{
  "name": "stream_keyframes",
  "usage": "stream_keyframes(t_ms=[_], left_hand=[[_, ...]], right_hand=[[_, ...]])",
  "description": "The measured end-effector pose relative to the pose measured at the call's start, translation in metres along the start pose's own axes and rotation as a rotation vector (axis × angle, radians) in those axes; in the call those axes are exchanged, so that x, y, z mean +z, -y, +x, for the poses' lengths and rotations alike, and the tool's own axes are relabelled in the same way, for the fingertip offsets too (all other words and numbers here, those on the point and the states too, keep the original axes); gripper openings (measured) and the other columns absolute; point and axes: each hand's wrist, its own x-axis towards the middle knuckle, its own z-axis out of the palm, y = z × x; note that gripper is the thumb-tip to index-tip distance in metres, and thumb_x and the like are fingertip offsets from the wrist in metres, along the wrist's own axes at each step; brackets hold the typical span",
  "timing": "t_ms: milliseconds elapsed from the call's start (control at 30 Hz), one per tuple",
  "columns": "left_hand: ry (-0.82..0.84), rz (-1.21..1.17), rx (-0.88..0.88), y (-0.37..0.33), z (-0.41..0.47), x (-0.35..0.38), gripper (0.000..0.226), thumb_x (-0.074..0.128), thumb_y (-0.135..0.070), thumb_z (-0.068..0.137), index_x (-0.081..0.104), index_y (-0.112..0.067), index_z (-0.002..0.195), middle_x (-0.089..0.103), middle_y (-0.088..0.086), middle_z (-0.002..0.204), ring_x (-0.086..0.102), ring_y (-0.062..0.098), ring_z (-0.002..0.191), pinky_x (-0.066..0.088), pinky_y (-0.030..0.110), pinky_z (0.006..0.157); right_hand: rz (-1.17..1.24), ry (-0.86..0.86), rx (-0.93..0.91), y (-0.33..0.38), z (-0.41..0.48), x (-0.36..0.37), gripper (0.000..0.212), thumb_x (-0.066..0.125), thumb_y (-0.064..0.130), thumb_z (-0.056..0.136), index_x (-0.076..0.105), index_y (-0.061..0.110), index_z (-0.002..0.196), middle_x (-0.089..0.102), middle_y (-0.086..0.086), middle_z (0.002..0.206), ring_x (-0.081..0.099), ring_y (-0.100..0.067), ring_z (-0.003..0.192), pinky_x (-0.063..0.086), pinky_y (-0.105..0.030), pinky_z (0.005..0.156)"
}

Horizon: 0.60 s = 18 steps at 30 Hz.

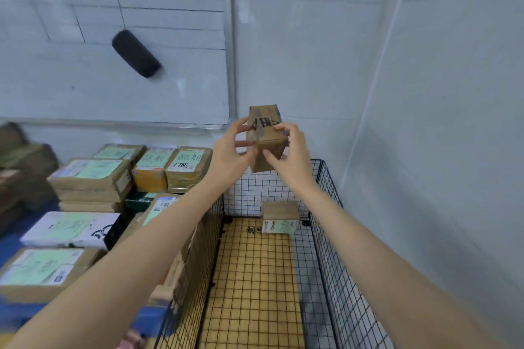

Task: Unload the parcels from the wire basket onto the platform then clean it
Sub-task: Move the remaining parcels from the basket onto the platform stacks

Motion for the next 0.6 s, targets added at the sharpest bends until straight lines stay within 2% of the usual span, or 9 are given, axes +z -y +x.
stream_keyframes(t_ms=[67, 133, 167, 300, 500, 600], left_hand=[[-0.007, -0.009, 0.035, -0.009, 0.001, -0.001, 0.054, 0.064, -0.005, 0.091, 0.045, -0.021, 0.138, 0.057, -0.008, 0.127, 0.064, 0.003, 0.097, 0.052, 0.010, 0.070], [-0.005, -0.012, 0.064, -0.016, 0.002, -0.001, 0.057, 0.064, -0.005, 0.090, 0.045, -0.020, 0.141, 0.057, -0.007, 0.130, 0.065, 0.007, 0.103, 0.055, 0.017, 0.076], [-0.005, -0.018, 0.074, -0.018, 0.003, -0.001, 0.058, 0.064, -0.005, 0.089, 0.045, -0.021, 0.142, 0.057, -0.007, 0.131, 0.064, 0.007, 0.105, 0.055, 0.019, 0.079], [0.007, -0.049, 0.096, -0.026, 0.007, -0.003, 0.059, 0.069, -0.008, 0.089, 0.046, -0.024, 0.140, 0.056, -0.008, 0.132, 0.062, 0.005, 0.108, 0.056, 0.028, 0.088], [-0.017, -0.036, 0.064, -0.034, 0.017, -0.016, 0.069, 0.078, -0.016, 0.082, 0.042, -0.025, 0.140, 0.053, -0.010, 0.131, 0.062, 0.006, 0.106, 0.054, 0.032, 0.089], [-0.019, -0.053, 0.055, -0.039, 0.018, -0.020, 0.074, 0.078, -0.013, 0.082, 0.037, -0.025, 0.143, 0.053, -0.009, 0.123, 0.066, 0.008, 0.099, 0.055, 0.034, 0.090]], right_hand=[[0.023, -0.022, -0.011, 0.007, 0.003, -0.005, 0.057, 0.078, 0.018, 0.082, 0.044, 0.025, 0.127, 0.047, -0.001, 0.125, 0.048, 0.002, 0.104, 0.045, -0.015, 0.089], [0.017, -0.047, -0.026, 0.013, 0.007, -0.009, 0.061, 0.081, 0.024, 0.080, 0.045, 0.022, 0.129, 0.047, 0.000, 0.126, 0.048, 0.000, 0.104, 0.039, -0.007, 0.086], [0.014, -0.060, -0.036, 0.015, 0.009, -0.011, 0.063, 0.082, 0.025, 0.079, 0.045, 0.021, 0.129, 0.048, -0.001, 0.126, 0.048, -0.003, 0.106, 0.040, -0.008, 0.086], [0.015, -0.092, -0.071, 0.021, 0.014, -0.020, 0.062, 0.082, 0.026, 0.077, 0.046, 0.026, 0.127, 0.049, 0.003, 0.126, 0.050, -0.005, 0.111, 0.049, -0.025, 0.091], [-0.019, -0.002, -0.161, 0.029, 0.014, -0.039, 0.062, 0.080, 0.026, 0.076, 0.045, 0.028, 0.127, 0.049, 0.006, 0.127, 0.050, -0.005, 0.115, 0.046, -0.025, 0.095], [-0.050, 0.042, -0.190, 0.032, 0.012, -0.051, 0.064, 0.079, 0.024, 0.074, 0.045, 0.027, 0.129, 0.047, 0.007, 0.130, 0.048, -0.006, 0.119, 0.049, -0.033, 0.100]])
